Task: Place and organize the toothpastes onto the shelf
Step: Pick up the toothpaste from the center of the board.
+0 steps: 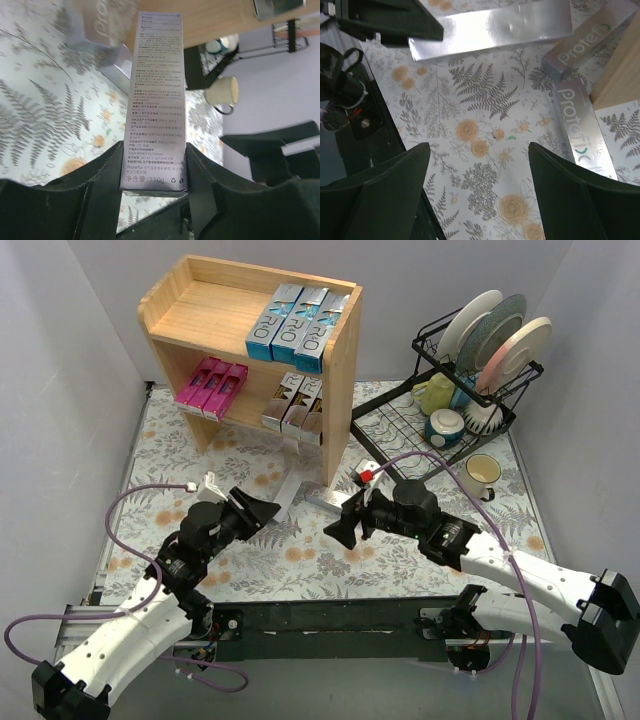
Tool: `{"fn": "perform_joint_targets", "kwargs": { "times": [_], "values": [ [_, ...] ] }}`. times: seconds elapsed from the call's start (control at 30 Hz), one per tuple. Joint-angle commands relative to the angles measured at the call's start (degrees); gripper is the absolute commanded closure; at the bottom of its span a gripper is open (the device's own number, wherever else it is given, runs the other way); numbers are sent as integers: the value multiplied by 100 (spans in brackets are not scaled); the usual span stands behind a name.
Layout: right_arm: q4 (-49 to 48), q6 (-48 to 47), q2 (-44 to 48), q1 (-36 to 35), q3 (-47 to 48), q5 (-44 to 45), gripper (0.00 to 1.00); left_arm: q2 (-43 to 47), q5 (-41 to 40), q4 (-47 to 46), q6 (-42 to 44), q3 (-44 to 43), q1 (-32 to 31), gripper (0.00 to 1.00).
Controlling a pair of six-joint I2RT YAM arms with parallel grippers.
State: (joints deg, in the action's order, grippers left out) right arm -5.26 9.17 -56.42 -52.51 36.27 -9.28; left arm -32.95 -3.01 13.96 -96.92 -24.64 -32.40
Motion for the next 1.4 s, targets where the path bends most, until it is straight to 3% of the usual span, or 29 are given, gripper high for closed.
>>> {"fn": "perform_joint_targets", "kwargs": {
  "times": [0.0,0.23,0.5,0.8,0.93,1.37],
  "values": [
    [-1702,1284,-105,197,-208,-127,12,385,792,-490,-537,188,-20,62],
    [-3382,3141,-474,628,-858,-179,11,693,1302,-1272,-1284,636,-20,62],
    [-5081,4312,-966,997,-1508,-206,7,571,1355,-1791,-1522,838,-20,62],
    [-7101,5602,-2239,1041,-1448,-461,6,394,1531,-2125,-1610,874,-20,62],
    [-7918,6069,-2873,1041,-1281,-610,1,456,1566,-2239,-1619,917,-20,62],
    [-9027,6703,-3841,997,-920,-610,4,571,1716,-2257,-1628,988,-20,62]
  ]
}}
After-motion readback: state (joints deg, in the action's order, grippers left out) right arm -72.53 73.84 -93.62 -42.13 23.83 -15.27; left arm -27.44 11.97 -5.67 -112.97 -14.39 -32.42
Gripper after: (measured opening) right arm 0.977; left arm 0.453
